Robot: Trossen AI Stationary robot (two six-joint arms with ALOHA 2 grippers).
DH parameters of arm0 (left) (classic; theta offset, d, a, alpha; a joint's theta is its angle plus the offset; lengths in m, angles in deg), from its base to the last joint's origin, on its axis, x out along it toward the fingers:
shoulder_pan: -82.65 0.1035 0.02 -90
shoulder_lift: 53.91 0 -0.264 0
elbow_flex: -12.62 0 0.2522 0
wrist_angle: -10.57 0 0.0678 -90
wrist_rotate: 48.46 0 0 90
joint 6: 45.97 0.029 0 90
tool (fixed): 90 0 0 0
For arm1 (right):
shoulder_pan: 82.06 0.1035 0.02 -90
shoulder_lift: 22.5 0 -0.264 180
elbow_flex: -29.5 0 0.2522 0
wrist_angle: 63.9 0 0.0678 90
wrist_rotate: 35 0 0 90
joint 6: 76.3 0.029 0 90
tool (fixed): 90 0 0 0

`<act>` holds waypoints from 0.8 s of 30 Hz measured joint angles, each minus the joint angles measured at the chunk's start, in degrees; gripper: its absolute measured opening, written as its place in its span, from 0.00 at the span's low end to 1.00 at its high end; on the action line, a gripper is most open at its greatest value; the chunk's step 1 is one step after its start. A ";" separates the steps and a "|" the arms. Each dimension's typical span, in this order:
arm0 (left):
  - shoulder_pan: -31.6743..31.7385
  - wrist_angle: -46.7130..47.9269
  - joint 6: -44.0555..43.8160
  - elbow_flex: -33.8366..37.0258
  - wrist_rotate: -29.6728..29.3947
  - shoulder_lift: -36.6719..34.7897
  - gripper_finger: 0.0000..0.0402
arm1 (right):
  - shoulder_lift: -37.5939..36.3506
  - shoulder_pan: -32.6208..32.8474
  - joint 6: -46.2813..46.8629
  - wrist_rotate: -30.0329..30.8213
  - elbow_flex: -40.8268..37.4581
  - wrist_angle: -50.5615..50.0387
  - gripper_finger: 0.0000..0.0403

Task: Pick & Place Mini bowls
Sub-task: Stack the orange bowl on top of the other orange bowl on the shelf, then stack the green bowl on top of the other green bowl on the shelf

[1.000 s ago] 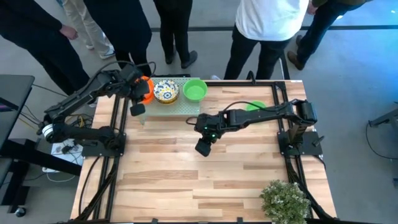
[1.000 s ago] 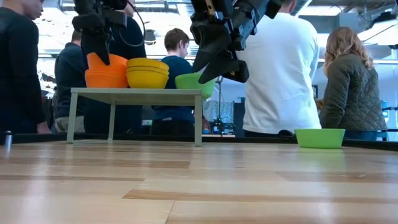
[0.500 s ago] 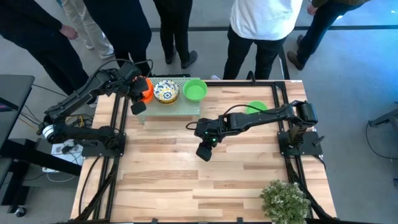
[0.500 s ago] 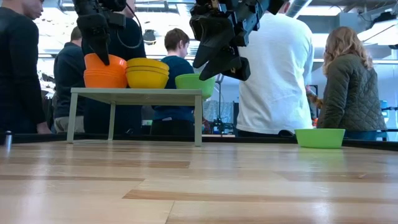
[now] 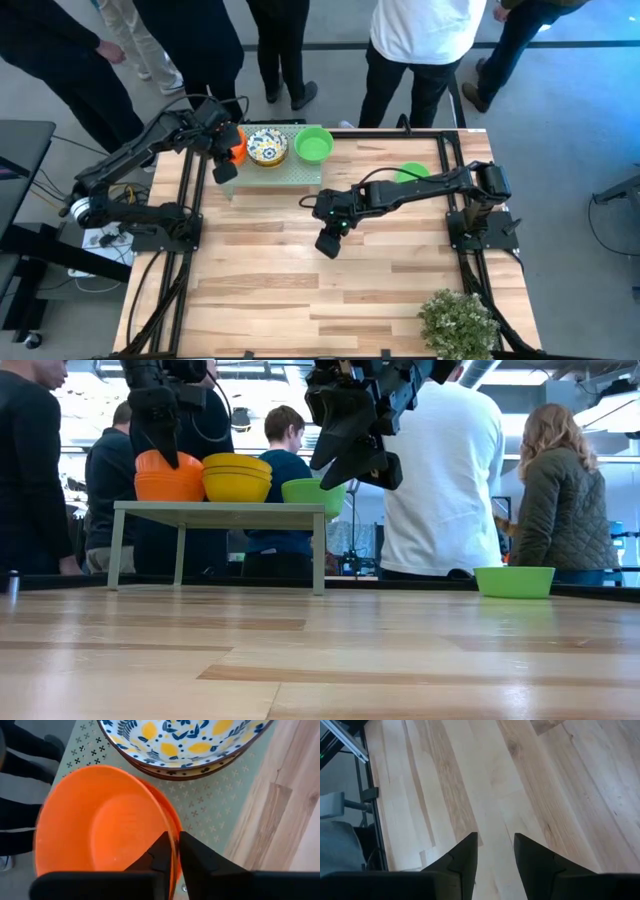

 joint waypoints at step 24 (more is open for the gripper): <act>-18.40 -5.05 -10.27 -0.02 7.27 -16.29 0.21 | 0.00 -1.59 -5.24 -0.13 0.00 0.05 0.31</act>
